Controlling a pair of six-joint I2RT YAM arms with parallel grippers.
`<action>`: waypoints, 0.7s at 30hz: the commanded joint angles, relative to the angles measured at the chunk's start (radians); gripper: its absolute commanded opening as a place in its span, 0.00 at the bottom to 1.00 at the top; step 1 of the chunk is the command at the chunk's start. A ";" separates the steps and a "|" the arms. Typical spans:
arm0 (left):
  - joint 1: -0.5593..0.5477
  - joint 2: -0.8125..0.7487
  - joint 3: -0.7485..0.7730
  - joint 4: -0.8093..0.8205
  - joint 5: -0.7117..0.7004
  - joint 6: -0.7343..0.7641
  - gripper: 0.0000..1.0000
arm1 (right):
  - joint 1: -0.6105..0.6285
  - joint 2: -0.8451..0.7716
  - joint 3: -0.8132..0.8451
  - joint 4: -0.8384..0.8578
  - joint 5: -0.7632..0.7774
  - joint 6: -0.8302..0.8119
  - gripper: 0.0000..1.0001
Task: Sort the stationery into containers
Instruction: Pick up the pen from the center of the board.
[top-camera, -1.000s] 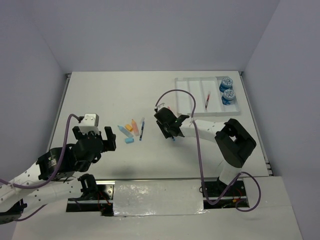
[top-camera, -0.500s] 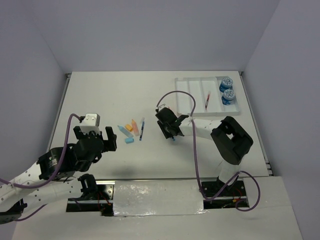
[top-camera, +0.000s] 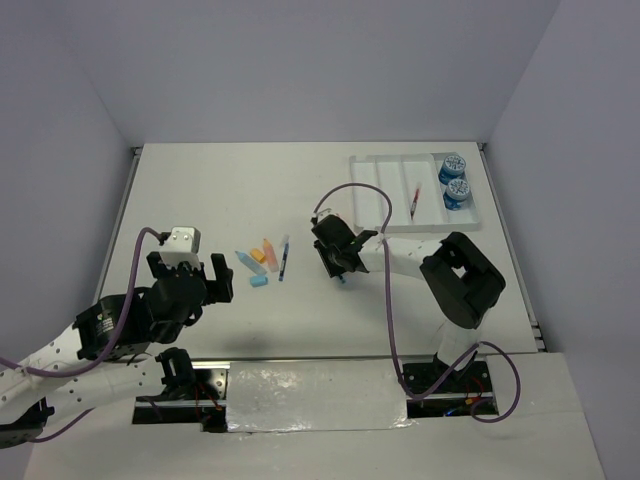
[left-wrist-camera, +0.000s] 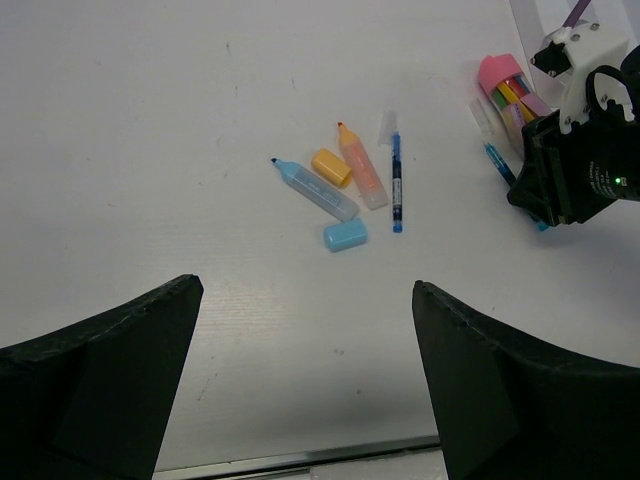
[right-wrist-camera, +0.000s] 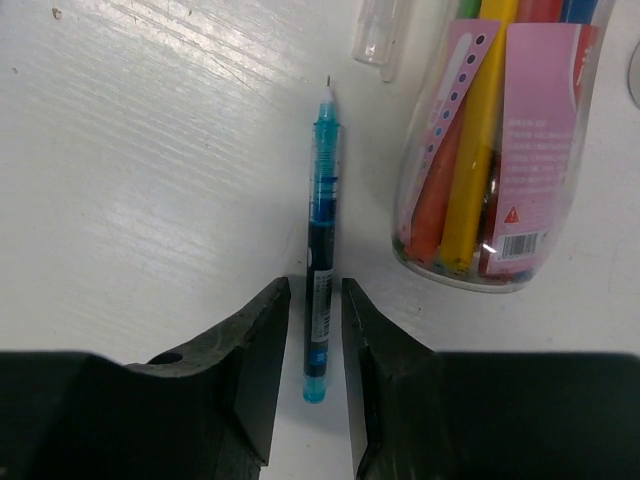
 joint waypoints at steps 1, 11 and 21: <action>-0.002 -0.007 0.016 0.028 0.002 0.012 0.99 | -0.004 0.044 0.001 0.013 -0.013 0.030 0.35; -0.001 -0.011 0.014 0.030 0.004 0.014 0.99 | 0.000 0.087 0.042 0.004 -0.081 0.042 0.33; -0.001 -0.019 0.012 0.034 0.009 0.017 0.99 | 0.014 0.167 0.099 -0.077 -0.116 0.090 0.31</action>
